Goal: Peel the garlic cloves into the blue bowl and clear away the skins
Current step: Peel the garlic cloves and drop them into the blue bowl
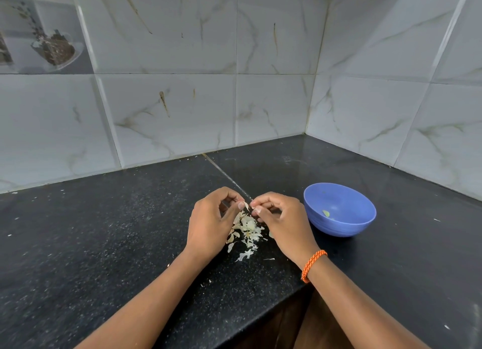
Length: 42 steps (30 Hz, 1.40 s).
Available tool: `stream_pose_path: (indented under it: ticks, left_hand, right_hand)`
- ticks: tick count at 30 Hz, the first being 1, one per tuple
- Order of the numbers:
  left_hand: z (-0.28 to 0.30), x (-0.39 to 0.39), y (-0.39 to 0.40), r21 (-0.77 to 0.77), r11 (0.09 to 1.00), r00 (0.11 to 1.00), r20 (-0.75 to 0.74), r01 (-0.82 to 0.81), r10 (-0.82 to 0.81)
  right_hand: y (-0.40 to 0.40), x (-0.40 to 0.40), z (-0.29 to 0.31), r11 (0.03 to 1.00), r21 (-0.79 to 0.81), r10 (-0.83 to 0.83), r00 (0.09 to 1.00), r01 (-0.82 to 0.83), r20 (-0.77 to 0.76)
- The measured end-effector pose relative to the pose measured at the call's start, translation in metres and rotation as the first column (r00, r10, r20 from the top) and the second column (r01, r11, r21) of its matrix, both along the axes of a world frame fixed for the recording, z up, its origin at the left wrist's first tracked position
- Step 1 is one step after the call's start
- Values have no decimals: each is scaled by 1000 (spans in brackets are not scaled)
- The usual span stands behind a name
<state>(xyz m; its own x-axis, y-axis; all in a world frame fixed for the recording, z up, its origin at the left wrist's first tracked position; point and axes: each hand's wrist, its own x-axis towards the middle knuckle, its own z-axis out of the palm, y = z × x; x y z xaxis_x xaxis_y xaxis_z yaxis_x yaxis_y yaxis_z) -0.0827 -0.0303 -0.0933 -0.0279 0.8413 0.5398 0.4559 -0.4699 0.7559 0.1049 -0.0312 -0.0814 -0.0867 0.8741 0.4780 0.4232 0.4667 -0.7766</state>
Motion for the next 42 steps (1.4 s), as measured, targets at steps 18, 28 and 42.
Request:
stream_pose_path:
  ticks: [18, 28, 42]
  left_hand:
    - [0, 1, -1, -18, 1000, 1000, 26, 11, -10]
    - [-1, 2, 0, -19, 1000, 1000, 22, 17, -16]
    - [3, 3, -2, -31, 998, 995, 86, 59, -56]
  right_hand:
    - [-9, -2, 0, 998, 22, 62, 990, -65, 125]
    - [-8, -3, 1, 999, 32, -7, 995, 11, -103]
    - [-3, -3, -4, 1000, 13, 1, 996, -2, 85]
